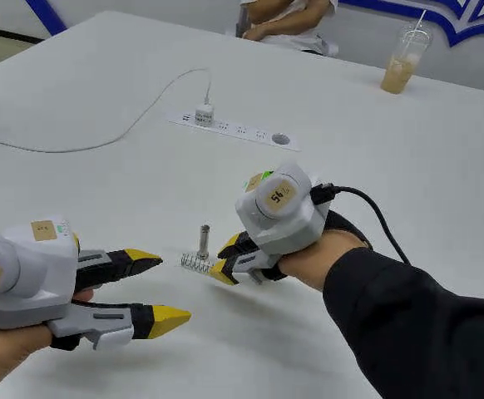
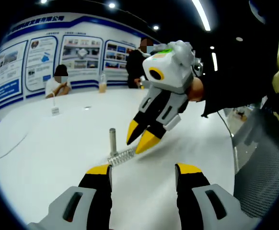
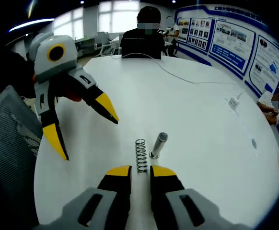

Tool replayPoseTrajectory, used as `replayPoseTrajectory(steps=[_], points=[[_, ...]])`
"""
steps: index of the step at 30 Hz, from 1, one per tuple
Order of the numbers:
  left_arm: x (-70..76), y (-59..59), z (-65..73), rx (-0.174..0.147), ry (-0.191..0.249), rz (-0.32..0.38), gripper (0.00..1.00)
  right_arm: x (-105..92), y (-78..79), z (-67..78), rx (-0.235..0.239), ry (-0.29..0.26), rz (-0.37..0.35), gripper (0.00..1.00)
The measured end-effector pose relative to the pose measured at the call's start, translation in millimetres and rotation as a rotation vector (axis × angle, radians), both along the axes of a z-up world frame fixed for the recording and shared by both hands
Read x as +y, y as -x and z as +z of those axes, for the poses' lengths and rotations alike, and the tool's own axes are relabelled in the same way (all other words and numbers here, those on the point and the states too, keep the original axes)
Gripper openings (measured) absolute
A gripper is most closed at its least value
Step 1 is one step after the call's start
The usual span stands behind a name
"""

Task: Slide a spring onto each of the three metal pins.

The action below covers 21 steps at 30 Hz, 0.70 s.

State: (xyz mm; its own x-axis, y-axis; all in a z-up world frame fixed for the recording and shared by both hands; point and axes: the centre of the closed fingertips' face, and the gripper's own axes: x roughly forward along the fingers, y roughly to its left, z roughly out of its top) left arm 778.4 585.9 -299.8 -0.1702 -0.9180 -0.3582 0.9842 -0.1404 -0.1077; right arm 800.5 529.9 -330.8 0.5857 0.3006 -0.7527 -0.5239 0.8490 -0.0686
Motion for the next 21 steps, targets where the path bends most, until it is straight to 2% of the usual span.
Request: replayPoseTrajectory(steps=[8,21], points=[[0.9,-1.9,-1.8,0.003,-0.005,0.004,0.54,-2.4,-2.0,-10.4,0.025,-0.006,-0.009,0.16],[0.6,-1.7,-5.5,0.008,-0.013,0.003,0.54,-2.0,-3.6,-17.8,0.046,-0.033,-0.021,0.14]])
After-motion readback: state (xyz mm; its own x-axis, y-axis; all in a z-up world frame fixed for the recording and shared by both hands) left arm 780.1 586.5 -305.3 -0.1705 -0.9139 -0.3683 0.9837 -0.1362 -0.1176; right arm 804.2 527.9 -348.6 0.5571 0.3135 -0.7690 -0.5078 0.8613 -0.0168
